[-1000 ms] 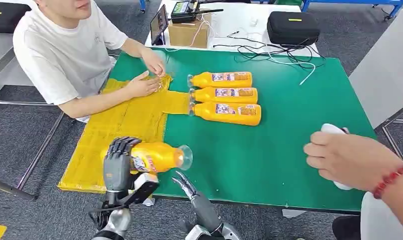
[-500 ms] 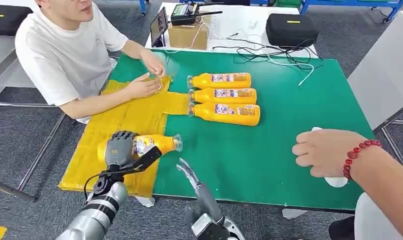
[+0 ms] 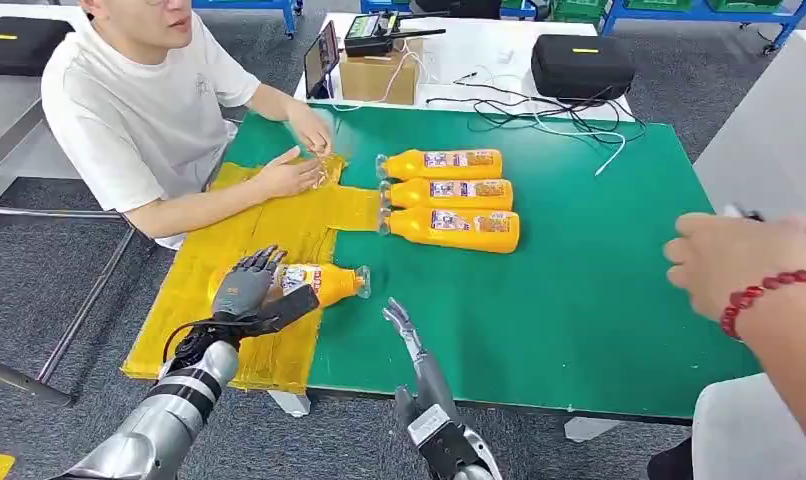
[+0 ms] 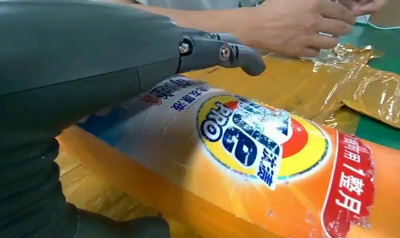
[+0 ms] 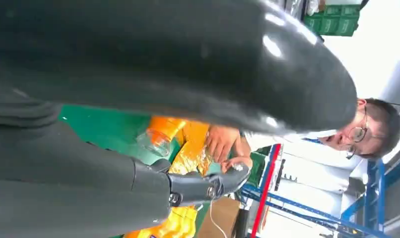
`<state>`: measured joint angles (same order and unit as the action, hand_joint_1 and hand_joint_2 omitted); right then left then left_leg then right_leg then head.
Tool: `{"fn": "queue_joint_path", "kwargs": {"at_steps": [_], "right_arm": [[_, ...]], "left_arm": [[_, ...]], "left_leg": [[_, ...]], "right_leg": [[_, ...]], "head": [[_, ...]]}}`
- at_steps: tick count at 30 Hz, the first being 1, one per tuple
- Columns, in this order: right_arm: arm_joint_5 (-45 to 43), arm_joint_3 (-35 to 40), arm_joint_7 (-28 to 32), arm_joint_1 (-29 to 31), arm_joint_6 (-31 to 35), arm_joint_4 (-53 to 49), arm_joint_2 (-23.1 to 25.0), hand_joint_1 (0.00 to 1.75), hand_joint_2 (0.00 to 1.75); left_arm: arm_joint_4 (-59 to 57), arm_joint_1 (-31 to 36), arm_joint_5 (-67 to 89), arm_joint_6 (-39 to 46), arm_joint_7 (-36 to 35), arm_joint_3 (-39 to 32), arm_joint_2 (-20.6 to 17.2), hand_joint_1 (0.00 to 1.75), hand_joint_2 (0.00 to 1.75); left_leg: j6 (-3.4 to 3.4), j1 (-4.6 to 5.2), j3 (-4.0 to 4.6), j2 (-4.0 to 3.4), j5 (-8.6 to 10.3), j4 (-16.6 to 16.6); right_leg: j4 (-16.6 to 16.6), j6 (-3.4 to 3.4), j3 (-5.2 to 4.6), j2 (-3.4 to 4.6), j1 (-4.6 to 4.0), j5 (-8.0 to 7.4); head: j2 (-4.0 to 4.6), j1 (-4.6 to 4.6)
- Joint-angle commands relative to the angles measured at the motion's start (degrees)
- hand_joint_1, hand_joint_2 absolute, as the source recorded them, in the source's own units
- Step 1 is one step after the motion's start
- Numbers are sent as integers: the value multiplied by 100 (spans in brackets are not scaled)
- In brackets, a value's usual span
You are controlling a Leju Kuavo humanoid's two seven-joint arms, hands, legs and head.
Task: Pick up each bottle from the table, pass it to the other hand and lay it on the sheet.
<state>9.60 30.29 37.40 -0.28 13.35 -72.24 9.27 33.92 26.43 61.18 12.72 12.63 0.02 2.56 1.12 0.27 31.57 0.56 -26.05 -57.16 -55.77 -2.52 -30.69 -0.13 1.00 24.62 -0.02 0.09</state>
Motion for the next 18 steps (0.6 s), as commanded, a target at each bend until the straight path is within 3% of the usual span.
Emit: {"fn": "queue_joint_path", "kwargs": {"at_steps": [1, 2, 6, 10, 11, 12, 18], "right_arm": [[-9, -240, 18, 65, -56, 96, 5, 0, 0], [-5, -246, 49, 54, -48, 101, 1, 0, 0], [-21, -289, 105, 45, -40, 101, 1, 0, 0], [87, -241, 135, -51, 163, -100, -43, 0, 0], [130, -202, 141, -49, 209, -118, -66, 0, 0], [187, -140, 165, 3, 249, -87, -84, 0, 0], [318, -43, 260, 119, 423, -33, -119, 0, 0]], "left_arm": [[773, -867, -1547, -662, 706, 602, -77, 0, 175], [1175, -1061, -1860, -817, 782, 776, -89, 0, 0], [2417, -1645, -2939, -949, 1015, 1226, -94, 0, 0], [3650, -1935, -4133, 89, 1557, 1168, 407, 0, 0], [3843, -1913, -4299, 175, 1619, 1227, 437, 0, 175], [4118, -1893, -4561, 539, 1967, 1217, 525, 0, 175], [4710, -1916, -5144, 1059, 2262, 1385, 584, 0, 175]], "left_leg": [[-6, -2, 6, -28, 2, 9], [-6, 0, 4, -24, 1, 7], [-7, -2, 23, -14, 5, 6], [-3, 2, 27, -18, -3, 0], [-3, -1, 38, -7, -3, -8], [-5, -6, 58, 0, -4, -19], [-1, -5, 108, -11, 0, -15]], "right_leg": [[9, 8, -14, 25, -3, -10], [7, 7, -11, 21, 0, -8], [10, 9, -35, 9, -3, -9], [3, 3, -36, 5, 2, -4], [-1, 2, -43, -9, -2, -1], [-5, 6, -64, -19, -7, 1], [-4, -7, -113, -5, -6, -9]], "head": [[0, 0], [2, 2], [2, 2], [2, 0], [2, 0], [2, 2], [2, 2]]}}
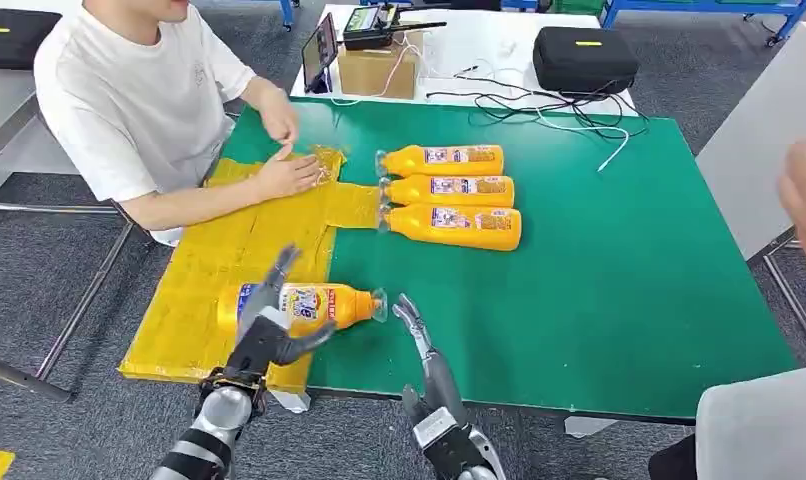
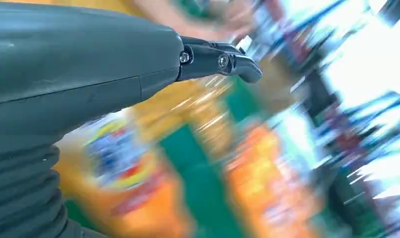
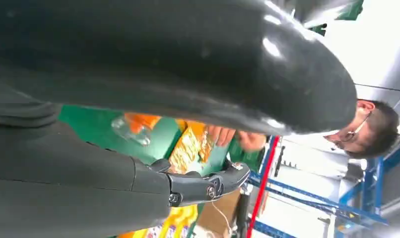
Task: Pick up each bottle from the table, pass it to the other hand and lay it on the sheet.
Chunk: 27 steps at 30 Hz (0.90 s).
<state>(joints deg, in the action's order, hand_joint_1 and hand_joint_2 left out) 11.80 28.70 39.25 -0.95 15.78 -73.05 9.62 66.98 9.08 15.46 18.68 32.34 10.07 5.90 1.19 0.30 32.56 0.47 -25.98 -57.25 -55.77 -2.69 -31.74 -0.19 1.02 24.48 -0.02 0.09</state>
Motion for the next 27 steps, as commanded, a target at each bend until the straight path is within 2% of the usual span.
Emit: {"fn": "queue_joint_path", "kwargs": {"at_steps": [1, 4, 5, 7, 10, 12, 13, 14, 15, 16, 20, 27], "right_arm": [[594, 307, 75, 267, 544, 9, -302, 0, 0], [790, 482, 75, 387, 770, 85, -506, 0, 0], [1371, 628, 75, 539, 1158, 344, -656, 0, 175], [2246, 524, -211, 644, 1817, 632, -924, 0, 175], [2648, 184, -590, 657, 1770, 780, -1206, 0, 175], [3302, -34, -1177, 763, 1768, 983, -1450, 0, 175], [3310, -104, -1120, 779, 1707, 1021, -1479, 0, 175], [4030, -131, -1608, 872, 1783, 1185, -1624, 0, 175], [4310, -332, -1910, 876, 1869, 1218, -1752, 0, 175], [4482, -473, -1979, 859, 1908, 1206, -1836, 0, 175], [4962, -885, -2253, 907, 1982, 1096, -2067, 0, 175], [5158, -1114, -2623, 1355, 1456, 1274, -1923, 0, 175]], "left_arm": [[1609, -291, -792, 569, 484, 358, 346, 0, 0], [1785, -399, -817, 658, 563, 569, 348, 0, 0], [1941, -504, -913, 856, 727, 594, 366, 0, 0], [2229, -784, -1136, 869, 698, 646, 351, 0, 0], [2665, -1291, -1236, 940, 720, 590, 253, 0, 0], [2879, -1567, -1090, 1073, 766, 483, 219, 0, 0], [2918, -1605, -1090, 1047, 766, 465, 211, 0, 0], [2923, -1682, -898, 1188, 766, 396, 239, 0, 0], [2868, -1758, -686, 1297, 701, 368, 243, 0, 0], [2828, -1783, -586, 1412, 714, 329, 283, 0, 175], [2724, -1862, -736, 1393, 622, 327, 382, 0, 175], [2512, -1872, -185, 1873, 686, 570, 483, 0, 175]], "left_leg": [[-7, -7, 7, -3, -7, -6], [-6, -8, 12, -7, -7, -6], [-4, -6, 16, -5, -5, -4], [-2, -5, 16, -10, -4, 1], [-2, -3, 4, -22, -7, 10], [-1, 0, 13, -11, -4, 7], [-2, -3, 8, -18, -7, 8], [-1, 1, 14, -10, -6, 6], [-5, -4, 14, -14, -8, 4], [-3, 0, 14, -12, -5, 7], [-3, 3, 21, 2, -5, 1], [-3, 4, 29, -8, -5, -1]], "right_leg": [[-2, 9, -5, 1, -7, 4], [1, 8, -12, 5, -9, 3], [1, 6, -15, 3, -7, 3], [7, 3, -16, 8, -5, -1], [16, 4, -6, 19, -3, -2], [12, 4, -12, 9, 0, 0], [17, 7, -9, 15, -4, -2], [13, 5, -12, 8, 1, 0], [15, 9, -11, 12, -5, 0], [15, 7, -12, 11, -1, -2], [9, 8, -16, -3, 2, 2], [4, 5, -28, 9, 3, -1]], "head": [[2, 0], [0, 2], [0, 0], [0, 0], [0, 0], [2, 2], [2, 0], [2, 0], [2, 0], [2, 2], [2, 0], [0, 2]]}}
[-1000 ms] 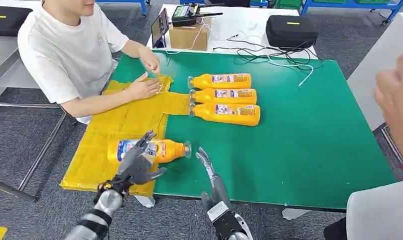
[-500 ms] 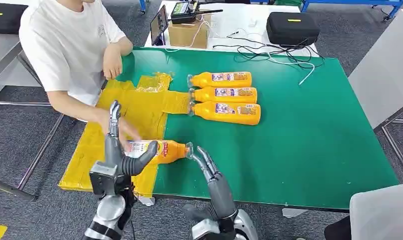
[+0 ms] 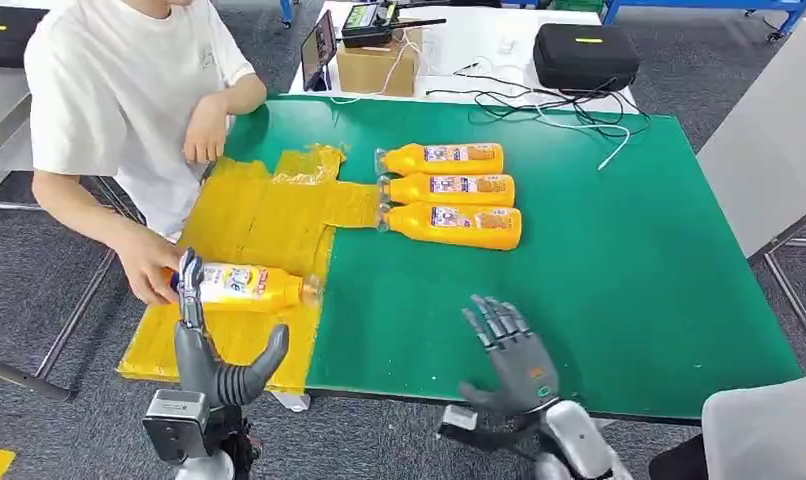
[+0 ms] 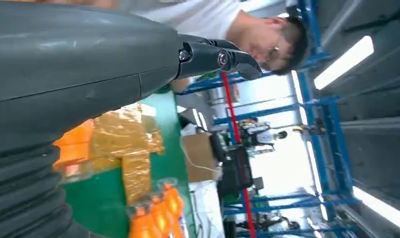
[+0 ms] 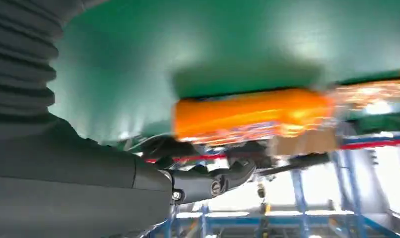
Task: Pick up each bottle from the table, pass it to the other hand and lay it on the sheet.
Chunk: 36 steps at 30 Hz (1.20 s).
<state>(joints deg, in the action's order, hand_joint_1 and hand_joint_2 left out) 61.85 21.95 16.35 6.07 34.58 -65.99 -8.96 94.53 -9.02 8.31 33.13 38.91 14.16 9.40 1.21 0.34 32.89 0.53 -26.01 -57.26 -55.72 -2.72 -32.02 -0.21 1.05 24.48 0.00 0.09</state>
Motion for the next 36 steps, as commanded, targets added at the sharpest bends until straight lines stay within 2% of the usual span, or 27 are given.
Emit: {"fn": "queue_joint_path", "kwargs": {"at_steps": [1, 2, 4, 5, 15, 18, 20, 29, 30, 36], "right_arm": [[165, -433, -346, 699, -442, 597, -47, 0, 175], [206, -415, -423, 761, -484, 686, -29, 0, 0], [180, -389, -447, 813, -582, 748, -29, 0, 0], [166, -387, -457, 848, -606, 803, -32, 0, 175], [184, -192, -434, 1064, -656, 1242, 2, 0, 175], [-12, -140, -542, 1193, -1168, 1433, 6, 0, 175], [-24, -111, -575, 1177, -1229, 1348, -45, 0, 175], [125, -83, -783, 1094, -1123, 1133, -129, 0, 175], [241, -82, -892, 1087, -1078, 1249, -47, 0, 175], [587, 113, -974, 1272, -785, 1617, 152, 0, 175]], "left_arm": [[-265, -54, 529, 443, 27, 195, 145, 0, 175], [-255, -61, 179, 324, -143, 211, 193, 0, 175], [-262, -55, -59, 231, -204, 250, 214, 0, 175], [-290, -45, -170, 150, -295, 309, 233, 0, 175], [-256, -65, -259, 237, -338, 653, 187, 0, 175], [-394, 5, -3, 661, -352, 497, 197, 0, 175], [-480, 38, 57, 687, -362, 360, 189, 0, 175], [-489, 21, 92, 687, -363, 66, 276, 0, 175], [-521, 36, 365, 687, -303, -178, 397, 0, 175], [-458, 45, 364, 687, -331, -143, 370, 0, 175]], "left_leg": [[-9, -5, -7, -22, -6, -3], [-8, -4, -8, -28, -5, 0], [-8, -4, -7, -24, -4, -1], [-6, -3, -8, -16, -3, 0], [-9, -6, -14, -19, -5, 4], [-10, -6, -11, -15, -3, 3], [-6, -2, -6, -14, -1, 4], [-11, -6, -9, -17, -2, 2], [-11, -6, -9, -14, -2, 4], [-6, -4, -7, -15, -2, 3]], "right_leg": [[0, 12, 3, 18, -6, -1], [1, 11, 2, 22, -5, -3], [0, 11, 1, 17, -5, -2], [2, 8, 5, 11, -4, -1], [6, 12, 12, 13, -7, 0], [4, 12, 8, 13, -6, -2], [2, 7, 3, 11, -2, -3], [2, 13, 6, 13, -7, -3], [5, 13, 7, 10, -7, -3], [3, 8, 4, 12, -4, -3]], "head": [[0, 2], [0, 2], [0, 4], [0, 2], [0, 2], [-2, 2], [0, 2], [-2, 2], [0, 2], [0, 2]]}}
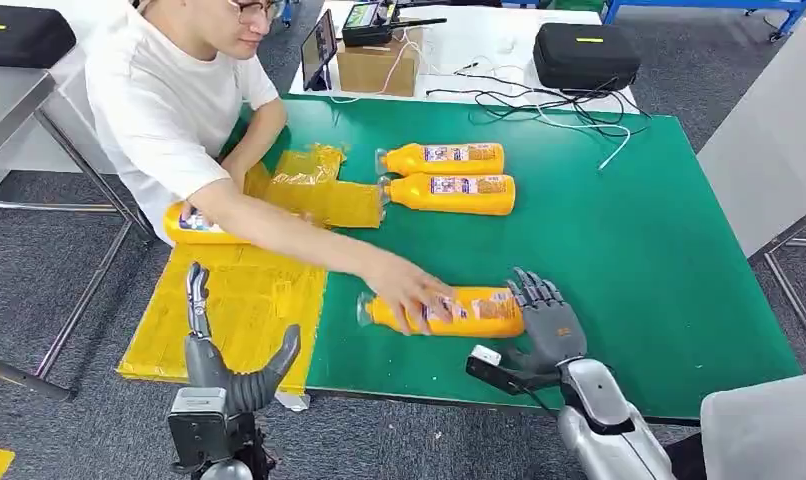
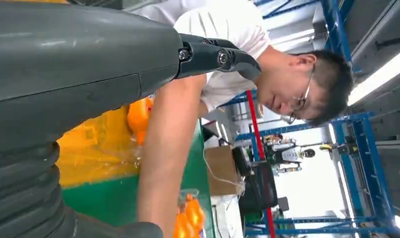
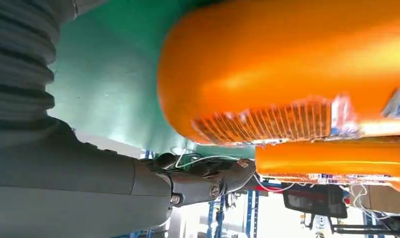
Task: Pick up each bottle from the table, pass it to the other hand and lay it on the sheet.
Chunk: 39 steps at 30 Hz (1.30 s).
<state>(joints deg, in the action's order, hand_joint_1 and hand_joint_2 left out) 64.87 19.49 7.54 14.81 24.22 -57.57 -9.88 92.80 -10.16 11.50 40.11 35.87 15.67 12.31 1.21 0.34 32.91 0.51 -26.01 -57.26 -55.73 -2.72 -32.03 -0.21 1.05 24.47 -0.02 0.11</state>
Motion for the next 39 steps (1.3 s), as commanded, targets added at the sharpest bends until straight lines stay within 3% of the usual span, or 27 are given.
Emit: {"fn": "queue_joint_path", "kwargs": {"at_steps": [1, 9, 15, 24, 25, 26, 27, 34, 39], "right_arm": [[314, 392, -77, 418, 290, 787, 272, 0, 175], [24, 524, 97, 652, 39, 1070, 524, 0, 175], [-170, 686, 284, 1404, -211, 2188, 763, 0, 175], [-210, 983, -547, 2027, -1597, 3099, 903, 2, 175], [-220, 992, -578, 2032, -1651, 3129, 898, 106, 175], [-229, 1022, -732, 2064, -1791, 3196, 911, 157, 175], [-244, 1048, -776, 2076, -1882, 3234, 919, 171, 175], [-334, 1063, -982, 2112, -2113, 3366, 985, 175, 175], [-876, 954, -65, 1832, -2197, 3189, 886, 175, 175]], "left_arm": [[-286, 159, 46, -11, -33, -281, 74, 0, 175], [-363, 228, 45, -11, -48, -231, 56, 0, 175], [-601, 480, 23, -12, -54, 4, -10, 0, 175], [-633, 471, 16, -11, -100, -81, 7, 0, 175], [-626, 450, 16, -11, -102, -90, 12, 0, 175], [-637, 445, 46, -11, -111, -129, 32, 0, 175], [-645, 439, 80, -11, -124, -143, 42, 0, 175], [-652, 434, 145, -11, -151, -197, 73, 0, 175], [-637, 396, -314, -34, -282, -332, 213, 0, 175]], "left_leg": [[-12, -9, -14, -21, -4, 3], [-6, -4, -9, -14, -1, 3], [-9, -8, -11, -21, 0, 2], [-6, -4, -16, -17, 2, 2], [-10, -9, -23, -20, 2, 4], [-9, -7, -33, -35, 2, 4], [-5, -3, -41, -27, 2, 4], [-3, -12, -42, -17, 13, 5], [1, -6, -70, -1, 12, 6]], "right_leg": [[5, 14, 10, 18, -9, -3], [2, 7, 3, 11, -5, -2], [2, 12, 4, 17, -8, -6], [1, 7, 8, 13, -4, -3], [5, 12, 14, 16, -10, -4], [6, 10, 19, 23, -8, -4], [4, 6, 26, 14, -4, -1], [11, 9, 31, 7, -12, -12], [13, 3, 60, -6, -6, -8]], "head": [[2, 2], [2, 0], [2, 2], [2, 0], [2, 0], [0, 2], [2, 2], [2, 0], [2, 0]]}}
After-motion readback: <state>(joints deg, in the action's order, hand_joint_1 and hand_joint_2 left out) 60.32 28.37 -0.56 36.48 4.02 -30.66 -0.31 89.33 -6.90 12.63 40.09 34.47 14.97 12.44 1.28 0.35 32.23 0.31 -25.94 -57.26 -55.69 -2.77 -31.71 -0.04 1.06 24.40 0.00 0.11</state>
